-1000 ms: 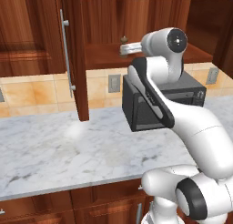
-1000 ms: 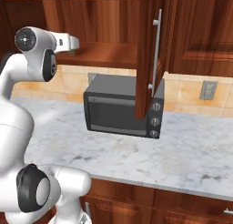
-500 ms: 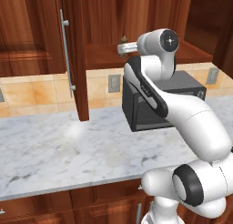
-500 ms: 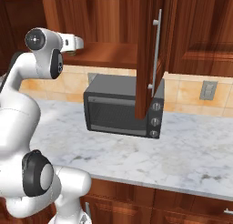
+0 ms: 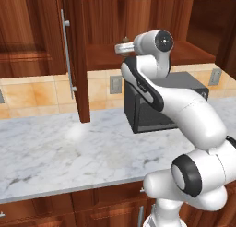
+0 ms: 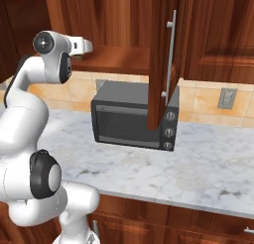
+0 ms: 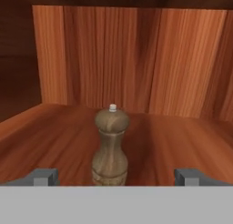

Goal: Retrieve the shaker from the cabinet and place it next the steak on a plate on the dining table.

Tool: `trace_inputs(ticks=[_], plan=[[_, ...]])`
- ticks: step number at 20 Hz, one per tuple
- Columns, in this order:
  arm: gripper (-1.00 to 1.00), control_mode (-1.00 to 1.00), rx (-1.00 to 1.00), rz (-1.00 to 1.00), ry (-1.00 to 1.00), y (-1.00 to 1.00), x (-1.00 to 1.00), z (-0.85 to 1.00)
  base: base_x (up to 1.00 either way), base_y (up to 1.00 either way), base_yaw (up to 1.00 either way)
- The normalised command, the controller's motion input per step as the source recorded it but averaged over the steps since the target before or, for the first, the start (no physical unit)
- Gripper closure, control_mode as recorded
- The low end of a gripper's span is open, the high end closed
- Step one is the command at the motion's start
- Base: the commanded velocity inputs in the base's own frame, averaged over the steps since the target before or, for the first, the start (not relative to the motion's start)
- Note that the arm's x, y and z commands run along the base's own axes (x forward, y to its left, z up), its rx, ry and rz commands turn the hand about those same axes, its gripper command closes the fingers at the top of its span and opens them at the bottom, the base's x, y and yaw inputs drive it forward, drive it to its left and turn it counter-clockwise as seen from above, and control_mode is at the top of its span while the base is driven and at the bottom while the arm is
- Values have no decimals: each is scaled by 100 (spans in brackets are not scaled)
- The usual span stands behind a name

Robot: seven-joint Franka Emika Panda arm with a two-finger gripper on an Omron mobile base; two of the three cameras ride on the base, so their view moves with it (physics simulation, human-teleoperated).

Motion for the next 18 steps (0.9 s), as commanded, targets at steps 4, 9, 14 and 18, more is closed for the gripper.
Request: trace_inputs(ticks=[4,9,14,18], plan=[[-100,-100,2,0,0,19,31,-1,0,0,0],[-100,-100,1,0,0,0,40,0,0,0,0],[-100,-100,0,0,0,4,42,-5,0,0,0],[-100,-100,0,0,0,0,37,-17,0,0,0]])
